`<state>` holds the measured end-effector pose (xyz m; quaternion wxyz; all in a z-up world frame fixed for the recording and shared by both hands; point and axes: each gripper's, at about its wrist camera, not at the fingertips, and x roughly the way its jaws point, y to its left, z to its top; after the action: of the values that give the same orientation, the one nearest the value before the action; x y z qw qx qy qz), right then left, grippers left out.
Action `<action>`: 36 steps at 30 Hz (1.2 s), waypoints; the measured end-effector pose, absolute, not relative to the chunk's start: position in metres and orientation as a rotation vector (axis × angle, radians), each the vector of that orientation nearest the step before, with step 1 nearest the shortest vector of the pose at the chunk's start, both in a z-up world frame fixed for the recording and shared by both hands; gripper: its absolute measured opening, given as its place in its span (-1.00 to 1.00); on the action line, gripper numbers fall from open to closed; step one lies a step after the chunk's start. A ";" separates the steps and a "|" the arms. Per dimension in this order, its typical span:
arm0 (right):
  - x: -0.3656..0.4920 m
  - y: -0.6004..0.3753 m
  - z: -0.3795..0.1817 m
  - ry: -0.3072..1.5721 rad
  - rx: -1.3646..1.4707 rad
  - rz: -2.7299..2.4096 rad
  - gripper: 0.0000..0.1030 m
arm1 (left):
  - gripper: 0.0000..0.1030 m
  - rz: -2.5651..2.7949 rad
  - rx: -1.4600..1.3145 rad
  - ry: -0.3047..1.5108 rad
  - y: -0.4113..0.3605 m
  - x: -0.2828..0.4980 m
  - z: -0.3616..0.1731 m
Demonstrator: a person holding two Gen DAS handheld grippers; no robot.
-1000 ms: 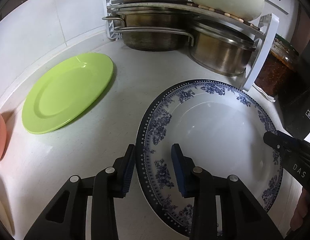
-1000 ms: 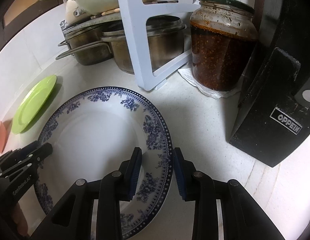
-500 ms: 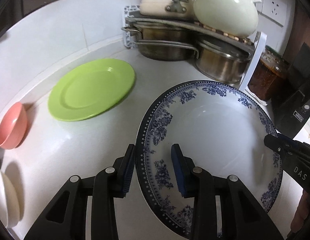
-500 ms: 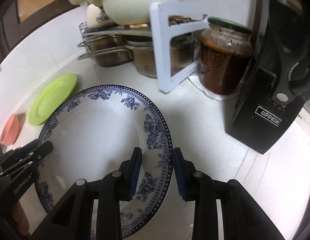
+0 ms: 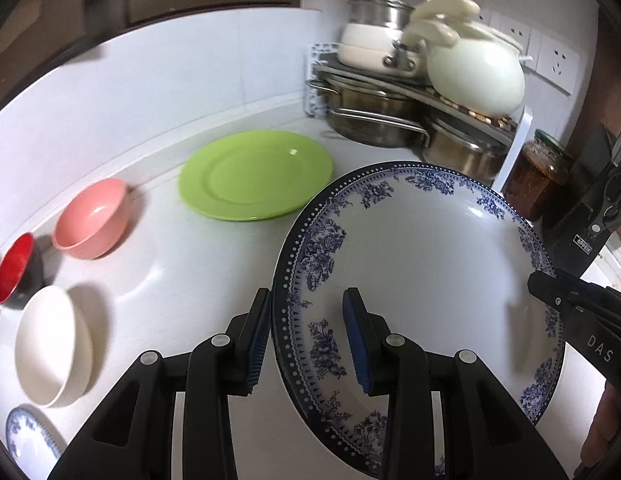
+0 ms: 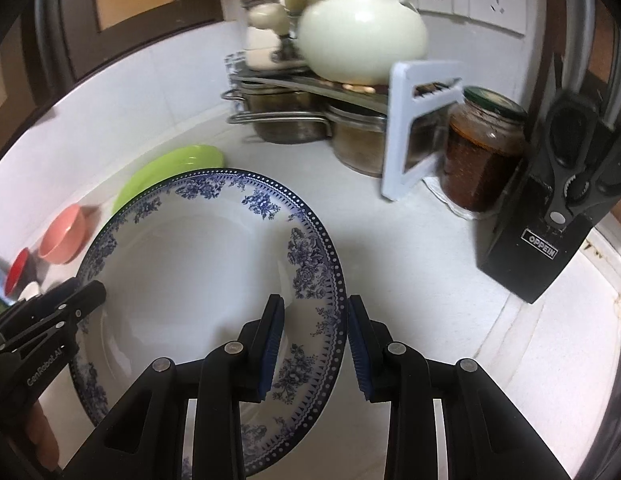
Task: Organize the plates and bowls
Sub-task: 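Lift the second plate and carry it toward the first plate by the sink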
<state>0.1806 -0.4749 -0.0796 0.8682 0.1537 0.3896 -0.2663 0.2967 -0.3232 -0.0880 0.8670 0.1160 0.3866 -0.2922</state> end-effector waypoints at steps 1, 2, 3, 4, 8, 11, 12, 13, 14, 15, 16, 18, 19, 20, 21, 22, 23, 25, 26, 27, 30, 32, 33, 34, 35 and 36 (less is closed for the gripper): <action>0.181 -0.470 -0.078 0.812 0.315 -0.550 -0.36 | -0.30 -0.604 0.238 0.804 -0.316 0.295 -0.085; 0.182 -0.465 -0.076 0.808 0.313 -0.543 -0.36 | -0.30 -0.597 0.233 0.800 -0.308 0.294 -0.083; 0.182 -0.459 -0.074 0.806 0.310 -0.536 -0.36 | -0.30 -0.592 0.229 0.797 -0.303 0.293 -0.082; 0.183 -0.454 -0.072 0.803 0.304 -0.526 -0.36 | -0.30 -0.583 0.222 0.792 -0.295 0.292 -0.080; 0.186 -0.430 -0.066 0.796 0.285 -0.492 -0.36 | -0.30 -0.549 0.202 0.780 -0.264 0.289 -0.073; 0.189 -0.413 -0.064 0.795 0.273 -0.465 -0.36 | -0.30 -0.520 0.188 0.779 -0.242 0.286 -0.070; 0.190 -0.405 -0.063 0.796 0.270 -0.454 -0.36 | -0.30 -0.515 0.184 0.780 -0.237 0.286 -0.070; 0.190 -0.402 -0.062 0.797 0.268 -0.448 -0.36 | -0.30 -0.503 0.178 0.782 -0.229 0.285 -0.069; 0.191 -0.395 -0.061 0.796 0.261 -0.436 -0.36 | -0.30 -0.495 0.175 0.781 -0.223 0.284 -0.068; 0.191 -0.389 -0.061 0.797 0.258 -0.427 -0.36 | -0.30 -0.481 0.167 0.780 -0.214 0.282 -0.067; 0.192 -0.383 -0.060 0.798 0.256 -0.418 -0.36 | -0.30 -0.474 0.163 0.780 -0.207 0.281 -0.066; 0.194 -0.370 -0.058 0.798 0.246 -0.398 -0.36 | -0.30 -0.456 0.154 0.778 -0.194 0.279 -0.064; 0.194 -0.365 -0.058 0.797 0.243 -0.389 -0.36 | -0.30 -0.445 0.149 0.777 -0.186 0.278 -0.063; 0.195 -0.358 -0.056 0.794 0.237 -0.378 -0.36 | -0.30 -0.434 0.144 0.775 -0.178 0.277 -0.061; 0.195 -0.353 -0.055 0.793 0.231 -0.370 -0.36 | -0.30 -0.428 0.141 0.774 -0.174 0.276 -0.061; 0.196 -0.347 -0.054 0.792 0.228 -0.361 -0.36 | -0.30 -0.418 0.136 0.772 -0.165 0.274 -0.059; 0.196 -0.342 -0.053 0.791 0.225 -0.352 -0.36 | -0.30 -0.411 0.132 0.769 -0.159 0.273 -0.058; 0.197 -0.331 -0.051 0.787 0.216 -0.332 -0.36 | -0.30 -0.389 0.122 0.761 -0.143 0.269 -0.055; 0.198 -0.324 -0.050 0.786 0.212 -0.320 -0.36 | -0.30 -0.380 0.117 0.758 -0.136 0.267 -0.054; 0.198 -0.319 -0.048 0.785 0.208 -0.312 -0.36 | -0.30 -0.374 0.114 0.756 -0.129 0.266 -0.053; 0.201 -0.298 -0.044 0.781 0.189 -0.277 -0.36 | -0.30 -0.343 0.099 0.751 -0.108 0.262 -0.050; 0.202 -0.287 -0.043 0.780 0.179 -0.254 -0.36 | -0.30 -0.321 0.090 0.750 -0.093 0.259 -0.049; 0.203 -0.280 -0.043 0.780 0.175 -0.242 -0.36 | -0.30 -0.309 0.085 0.748 -0.086 0.258 -0.048; 0.204 -0.276 -0.042 0.779 0.171 -0.234 -0.36 | -0.30 -0.298 0.081 0.746 -0.079 0.256 -0.047; 0.205 -0.269 -0.042 0.780 0.166 -0.221 -0.36 | -0.30 -0.286 0.077 0.744 -0.072 0.255 -0.047; 0.206 -0.262 -0.041 0.779 0.161 -0.208 -0.36 | -0.30 -0.271 0.071 0.744 -0.063 0.253 -0.046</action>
<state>0.2062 -0.2623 -0.0415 0.9167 0.0784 0.3786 -0.1012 0.2529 -0.0628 -0.0464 0.9221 0.0345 0.3622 -0.1320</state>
